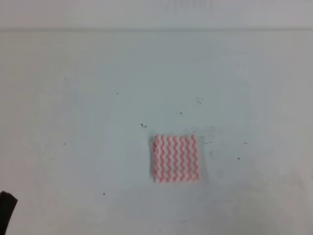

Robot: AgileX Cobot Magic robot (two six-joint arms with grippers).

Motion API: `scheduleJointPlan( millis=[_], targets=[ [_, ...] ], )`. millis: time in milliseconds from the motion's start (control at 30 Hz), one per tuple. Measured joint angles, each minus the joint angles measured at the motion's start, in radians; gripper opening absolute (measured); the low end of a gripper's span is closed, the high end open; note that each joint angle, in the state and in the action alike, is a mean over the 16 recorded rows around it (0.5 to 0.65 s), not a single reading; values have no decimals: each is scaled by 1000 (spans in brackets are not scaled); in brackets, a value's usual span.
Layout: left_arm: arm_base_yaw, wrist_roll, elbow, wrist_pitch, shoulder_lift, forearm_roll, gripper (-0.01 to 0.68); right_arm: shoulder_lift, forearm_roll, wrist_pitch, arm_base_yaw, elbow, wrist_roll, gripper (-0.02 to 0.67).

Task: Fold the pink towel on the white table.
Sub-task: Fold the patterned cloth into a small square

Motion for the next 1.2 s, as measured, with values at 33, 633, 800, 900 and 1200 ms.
scheduleJointPlan(
  millis=[33,633,800,900,1200],
  targets=[
    [0,0,13,-7,-16,1,-5,-23,1,-24,0,26,0,-18],
    [0,6,52,-156,-55,0,-5,-130,9,-185,0,206,0,-18],
    [0,6,52,-178,-56,0,-5,-130,-24,-187,0,211,0,-18],
    [0,6,52,-185,-56,0,-5,-130,-52,-192,0,211,0,-18],
    [0,6,48,-199,-59,-7,-6,-131,-150,-173,-34,211,0,-18]
  ],
)
